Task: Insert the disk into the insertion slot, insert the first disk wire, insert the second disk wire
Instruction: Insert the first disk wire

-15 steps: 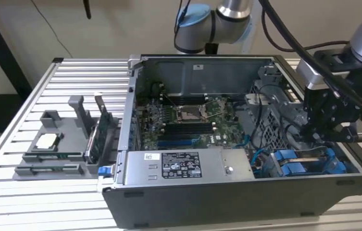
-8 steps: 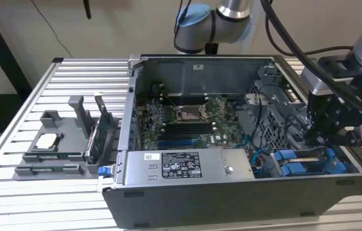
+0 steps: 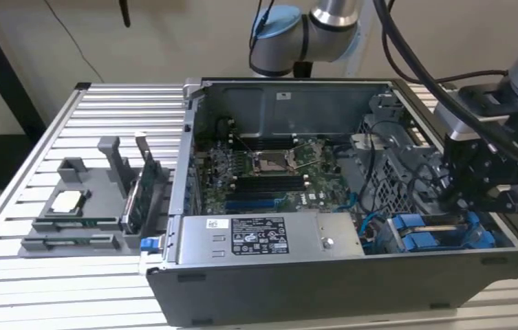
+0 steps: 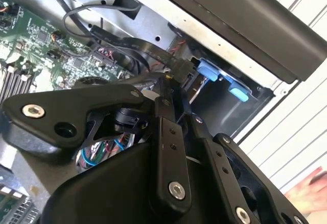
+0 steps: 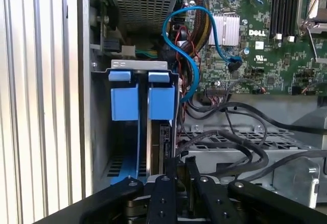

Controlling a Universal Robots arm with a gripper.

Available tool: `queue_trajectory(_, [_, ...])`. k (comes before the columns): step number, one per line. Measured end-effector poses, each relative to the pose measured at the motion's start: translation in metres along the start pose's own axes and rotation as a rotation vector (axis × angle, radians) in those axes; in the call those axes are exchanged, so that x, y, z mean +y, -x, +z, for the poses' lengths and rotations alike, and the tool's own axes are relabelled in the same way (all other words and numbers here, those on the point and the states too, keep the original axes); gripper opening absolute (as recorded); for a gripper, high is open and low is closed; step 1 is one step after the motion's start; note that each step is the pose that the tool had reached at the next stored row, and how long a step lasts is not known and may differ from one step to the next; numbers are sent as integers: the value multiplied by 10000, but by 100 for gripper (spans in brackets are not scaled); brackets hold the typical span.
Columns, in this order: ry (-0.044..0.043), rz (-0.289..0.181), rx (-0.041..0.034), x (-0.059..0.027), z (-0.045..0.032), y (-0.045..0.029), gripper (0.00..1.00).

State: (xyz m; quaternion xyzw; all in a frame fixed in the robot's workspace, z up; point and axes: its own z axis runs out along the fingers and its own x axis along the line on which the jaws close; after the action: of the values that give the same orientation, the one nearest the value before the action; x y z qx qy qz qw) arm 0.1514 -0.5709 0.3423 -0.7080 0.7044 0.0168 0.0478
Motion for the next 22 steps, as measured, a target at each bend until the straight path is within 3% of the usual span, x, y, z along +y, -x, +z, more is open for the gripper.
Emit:
queue_trajectory(5, [-21, 167, 55, 0, 3, -17, 19])
queue_trajectory(22, [-40, 359, 85, 1, 24, -61, 19])
